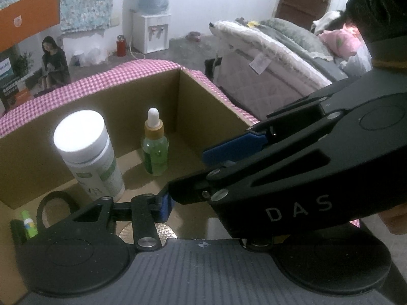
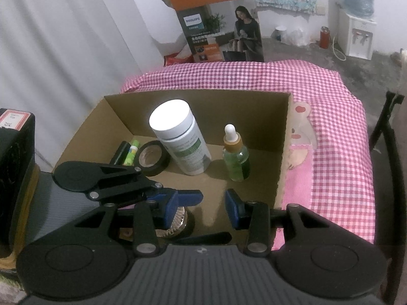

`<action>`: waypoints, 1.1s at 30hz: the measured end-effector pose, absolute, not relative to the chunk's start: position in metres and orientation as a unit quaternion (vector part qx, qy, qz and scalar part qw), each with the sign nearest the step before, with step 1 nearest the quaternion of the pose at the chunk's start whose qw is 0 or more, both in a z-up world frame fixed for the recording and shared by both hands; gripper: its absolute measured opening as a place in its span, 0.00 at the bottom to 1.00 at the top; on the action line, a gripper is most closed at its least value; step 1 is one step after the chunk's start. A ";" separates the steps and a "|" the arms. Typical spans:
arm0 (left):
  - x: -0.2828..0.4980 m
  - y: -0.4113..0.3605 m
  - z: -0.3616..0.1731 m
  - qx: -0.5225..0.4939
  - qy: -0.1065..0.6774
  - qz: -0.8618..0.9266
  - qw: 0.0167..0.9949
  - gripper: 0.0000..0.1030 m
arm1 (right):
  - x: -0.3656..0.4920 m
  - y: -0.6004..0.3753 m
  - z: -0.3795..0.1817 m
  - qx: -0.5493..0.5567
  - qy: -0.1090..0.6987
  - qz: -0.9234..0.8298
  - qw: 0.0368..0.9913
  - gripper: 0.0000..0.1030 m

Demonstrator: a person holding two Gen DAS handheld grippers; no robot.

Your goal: Organize rigid objects

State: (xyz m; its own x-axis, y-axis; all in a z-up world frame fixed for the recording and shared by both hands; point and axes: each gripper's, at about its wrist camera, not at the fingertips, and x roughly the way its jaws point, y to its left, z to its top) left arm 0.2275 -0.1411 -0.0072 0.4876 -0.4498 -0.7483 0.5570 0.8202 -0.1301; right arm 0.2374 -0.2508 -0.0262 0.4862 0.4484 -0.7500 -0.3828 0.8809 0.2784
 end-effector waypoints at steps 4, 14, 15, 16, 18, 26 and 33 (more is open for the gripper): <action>0.222 -0.139 0.002 0.064 0.400 -0.293 0.866 0.51 | 0.230 -0.252 -0.019 0.039 0.429 0.243 0.869 0.43; 0.191 -0.118 0.034 0.057 0.357 -0.272 0.892 0.90 | 0.191 -0.257 0.021 0.061 0.352 0.236 0.904 0.57; 0.186 -0.114 0.037 0.056 0.353 -0.269 0.894 0.92 | 0.185 -0.257 0.025 0.063 0.341 0.234 0.908 0.60; 0.180 -0.109 0.041 0.055 0.349 -0.263 0.898 0.95 | 0.177 -0.257 0.030 0.063 0.328 0.234 0.913 0.62; 0.171 -0.100 0.048 0.054 0.341 -0.251 0.904 0.97 | 0.161 -0.256 0.039 0.063 0.303 0.229 0.923 0.77; 0.138 -0.066 0.068 0.053 0.325 -0.142 0.933 1.00 | 0.102 -0.246 0.057 0.073 0.222 0.177 0.956 1.00; 0.118 -0.044 0.070 0.046 0.312 -0.043 0.948 1.00 | 0.073 -0.220 0.049 0.058 0.220 0.093 0.969 1.00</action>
